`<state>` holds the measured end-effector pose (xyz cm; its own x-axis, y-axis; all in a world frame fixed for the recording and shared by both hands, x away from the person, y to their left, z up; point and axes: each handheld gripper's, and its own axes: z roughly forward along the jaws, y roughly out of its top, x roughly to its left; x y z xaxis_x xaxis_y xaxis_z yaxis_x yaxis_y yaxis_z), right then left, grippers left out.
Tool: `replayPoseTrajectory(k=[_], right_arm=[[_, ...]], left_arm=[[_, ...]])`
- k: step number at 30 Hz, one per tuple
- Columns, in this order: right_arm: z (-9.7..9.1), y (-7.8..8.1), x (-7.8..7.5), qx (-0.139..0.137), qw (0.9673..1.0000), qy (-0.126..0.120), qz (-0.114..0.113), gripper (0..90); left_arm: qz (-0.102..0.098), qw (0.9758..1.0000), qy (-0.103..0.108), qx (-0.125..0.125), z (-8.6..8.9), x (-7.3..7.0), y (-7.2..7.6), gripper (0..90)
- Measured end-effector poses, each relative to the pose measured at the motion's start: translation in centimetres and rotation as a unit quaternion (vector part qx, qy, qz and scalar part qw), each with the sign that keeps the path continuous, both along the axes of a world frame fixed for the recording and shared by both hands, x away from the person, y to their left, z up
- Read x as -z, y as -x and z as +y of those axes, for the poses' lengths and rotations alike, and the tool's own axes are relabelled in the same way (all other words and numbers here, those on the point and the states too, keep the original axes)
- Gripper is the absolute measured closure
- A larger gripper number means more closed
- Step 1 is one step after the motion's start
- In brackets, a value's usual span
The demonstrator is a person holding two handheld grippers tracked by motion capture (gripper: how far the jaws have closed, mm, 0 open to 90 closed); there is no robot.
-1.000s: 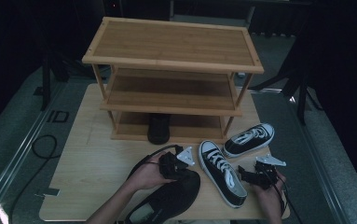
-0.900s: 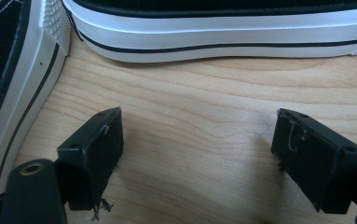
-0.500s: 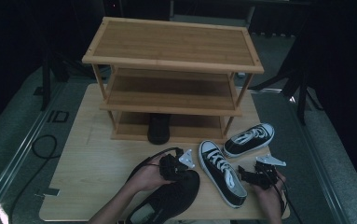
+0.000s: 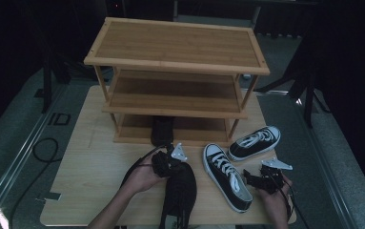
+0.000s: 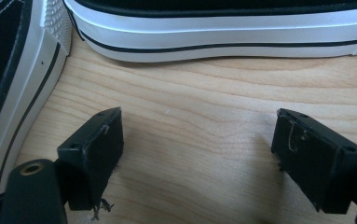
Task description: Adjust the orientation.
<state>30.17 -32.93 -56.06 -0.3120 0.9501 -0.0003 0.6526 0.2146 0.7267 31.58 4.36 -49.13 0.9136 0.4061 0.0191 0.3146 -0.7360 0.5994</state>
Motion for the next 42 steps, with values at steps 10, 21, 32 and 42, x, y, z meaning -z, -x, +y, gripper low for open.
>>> replayPoseTrajectory(k=[10,21,32,42], right_arm=[[0.0,0.0,0.0,0.000,1.0000,0.000,0.000,16.7],[0.0,0.0,0.0,0.000,1.0000,0.000,0.000,16.7],[0.0,0.0,0.0,0.000,1.0000,0.000,0.000,16.6],[0.0,0.0,0.0,0.000,1.0000,0.000,0.000,16.7]], left_arm=[[-0.019,0.9989,-0.008,-0.043,0.2,0.4,-0.2,90.0],[-0.020,0.9987,0.003,-0.047,0.4,0.1,0.2,88.7],[-0.005,0.9990,0.022,-0.039,0.6,-0.9,1.9,77.7],[0.005,0.9993,0.037,-0.006,0.8,-2.5,3.9,77.1]])
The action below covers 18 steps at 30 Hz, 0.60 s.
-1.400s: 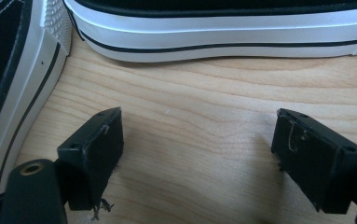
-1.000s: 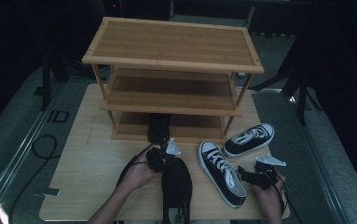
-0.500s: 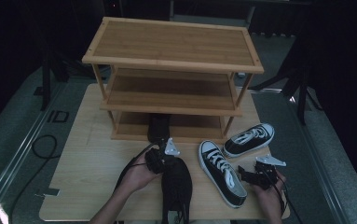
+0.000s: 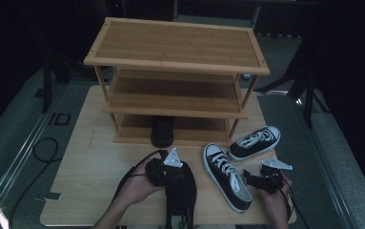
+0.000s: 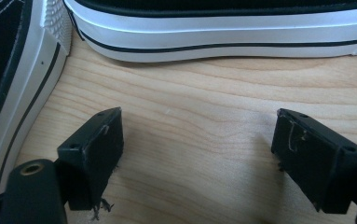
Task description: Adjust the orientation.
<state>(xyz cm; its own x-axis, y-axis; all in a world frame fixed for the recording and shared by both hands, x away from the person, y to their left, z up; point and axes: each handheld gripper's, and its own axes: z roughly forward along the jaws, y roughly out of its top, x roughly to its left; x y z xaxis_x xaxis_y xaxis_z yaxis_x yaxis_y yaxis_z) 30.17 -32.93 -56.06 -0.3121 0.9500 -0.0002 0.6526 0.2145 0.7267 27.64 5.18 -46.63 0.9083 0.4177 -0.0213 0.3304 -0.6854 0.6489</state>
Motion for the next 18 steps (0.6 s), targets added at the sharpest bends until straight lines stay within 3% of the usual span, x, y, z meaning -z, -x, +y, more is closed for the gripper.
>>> replayPoseTrajectory(k=[4,8,15,18], right_arm=[[0.0,0.0,0.0,0.000,1.0000,0.000,0.000,16.6],[0.0,0.0,0.0,0.000,1.0000,0.000,0.000,16.6],[0.0,0.0,0.0,0.000,1.0000,0.000,0.000,16.6],[0.0,0.0,0.0,0.000,1.0000,0.000,0.000,16.6]], left_arm=[[0.003,0.9999,-0.006,0.011,-0.2,-0.1,0.3,77.1],[0.003,0.9995,-0.029,0.011,-0.6,0.4,0.2,77.4],[0.027,0.9987,-0.041,0.017,-1.0,0.9,-0.4,76.7],[0.018,0.9978,-0.061,0.020,-1.3,1.1,-0.3,84.3]])
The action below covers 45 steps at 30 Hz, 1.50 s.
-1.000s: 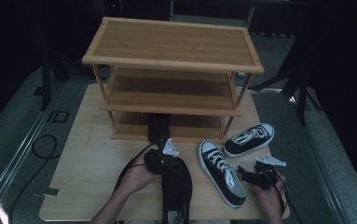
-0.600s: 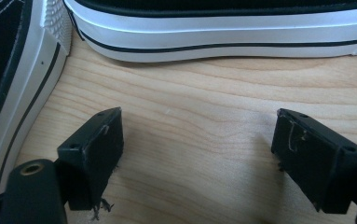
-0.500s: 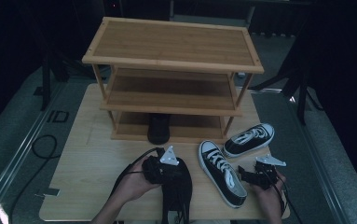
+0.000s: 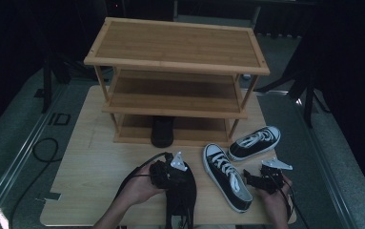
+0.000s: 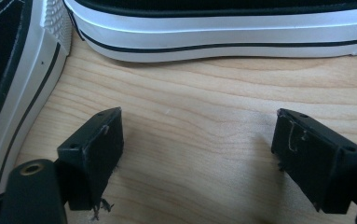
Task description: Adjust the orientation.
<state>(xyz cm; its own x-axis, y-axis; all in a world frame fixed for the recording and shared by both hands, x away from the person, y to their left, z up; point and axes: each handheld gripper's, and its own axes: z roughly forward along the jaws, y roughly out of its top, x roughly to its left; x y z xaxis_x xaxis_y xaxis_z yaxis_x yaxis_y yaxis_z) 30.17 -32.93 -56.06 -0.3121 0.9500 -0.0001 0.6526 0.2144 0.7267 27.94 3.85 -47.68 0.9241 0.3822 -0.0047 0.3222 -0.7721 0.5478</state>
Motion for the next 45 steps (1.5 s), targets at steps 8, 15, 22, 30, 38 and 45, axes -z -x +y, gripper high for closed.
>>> replayPoseTrajectory(k=[8,15,22,30,38,45], right_arm=[[0.0,0.0,0.0,0.000,1.0000,0.000,0.000,16.7],[0.0,0.0,0.0,0.000,1.0000,0.000,0.000,16.7],[0.0,0.0,0.0,0.000,1.0000,0.000,0.000,16.7],[0.0,0.0,0.0,0.000,1.0000,0.000,0.000,16.7],[0.0,0.0,0.0,-0.001,1.0000,0.001,-0.001,16.6],[0.0,0.0,0.0,-0.001,1.0000,0.001,-0.001,16.6]], left_arm=[[-0.020,0.9996,0.010,-0.015,-0.1,-0.7,0.0,89.6],[-0.026,0.9987,0.020,-0.040,-0.4,-0.7,-1.1,89.7],[-0.032,0.9974,0.023,-0.061,-0.8,-0.3,-3.0,89.7],[-0.038,0.9952,0.027,-0.086,-1.3,-0.4,-5.1,89.6],[-0.033,0.9913,0.040,-0.121,-1.3,-0.2,-6.2,89.3],[-0.015,0.9906,0.054,-0.125,-0.6,-1.0,-4.9,75.3]])
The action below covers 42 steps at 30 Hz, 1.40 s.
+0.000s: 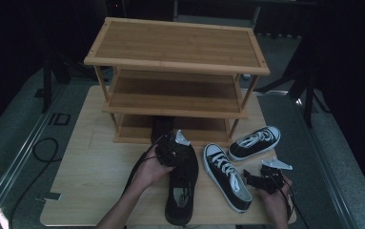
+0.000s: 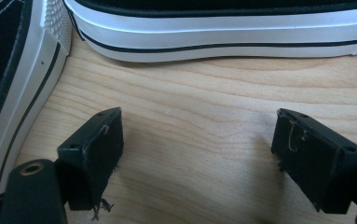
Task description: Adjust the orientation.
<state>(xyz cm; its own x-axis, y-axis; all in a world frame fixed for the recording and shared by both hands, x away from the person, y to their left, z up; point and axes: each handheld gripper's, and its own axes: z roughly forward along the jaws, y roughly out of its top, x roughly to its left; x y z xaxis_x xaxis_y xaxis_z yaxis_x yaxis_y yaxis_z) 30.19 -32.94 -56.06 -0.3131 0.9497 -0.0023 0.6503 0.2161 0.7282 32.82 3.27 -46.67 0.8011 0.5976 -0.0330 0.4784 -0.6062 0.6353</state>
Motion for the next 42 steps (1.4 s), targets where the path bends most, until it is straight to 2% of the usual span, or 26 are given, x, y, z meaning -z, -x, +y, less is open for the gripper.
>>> replayPoseTrajectory(k=[3,8,14,18,22,25,28,33,37,40,42], right_arm=[[0.0,0.0,0.0,0.000,1.0000,0.000,0.001,16.6],[0.0,0.0,0.0,0.001,1.0000,-0.001,0.001,16.7],[0.0,0.0,0.0,0.000,1.0000,-0.001,0.001,16.6],[0.0,0.0,0.0,0.001,1.0000,-0.001,0.002,16.6],[0.0,0.0,0.0,0.001,1.0000,0.000,0.002,16.7],[0.0,0.0,0.0,0.001,1.0000,-0.001,0.002,16.6],[0.0,0.0,0.0,0.001,1.0000,0.000,0.002,16.6],[0.0,0.0,0.0,0.001,1.0000,-0.001,0.002,16.7],[0.0,0.0,0.0,0.001,1.0000,0.000,0.002,16.6],[0.0,0.0,0.0,0.001,1.0000,-0.001,0.002,16.6],[0.0,0.0,0.0,0.001,1.0000,0.000,0.002,16.7]], left_arm=[[0.006,0.9997,0.020,-0.007,0.6,-0.8,1.1,73.2],[0.004,0.9991,0.040,-0.010,1.3,-2.4,3.6,72.2],[0.003,0.9992,0.041,-0.005,1.9,-3.1,6.1,72.2],[0.009,0.9990,0.043,-0.002,2.3,-3.1,7.2,71.4],[0.015,0.9993,0.035,0.000,2.4,-2.8,8.0,71.3],[0.020,0.9993,0.032,0.004,2.4,-2.6,8.4,70.7],[0.019,0.9996,0.020,-0.005,2.3,-2.3,8.5,70.0],[0.023,0.9995,0.011,-0.020,2.0,-1.7,8.0,69.6],[0.024,0.9993,-0.007,-0.029,1.5,-1.2,7.5,69.3],[0.028,0.9991,-0.003,-0.030,1.3,-0.8,7.3,69.8],[0.029,0.9991,-0.005,-0.030,1.2,-0.8,7.4,74.8]])
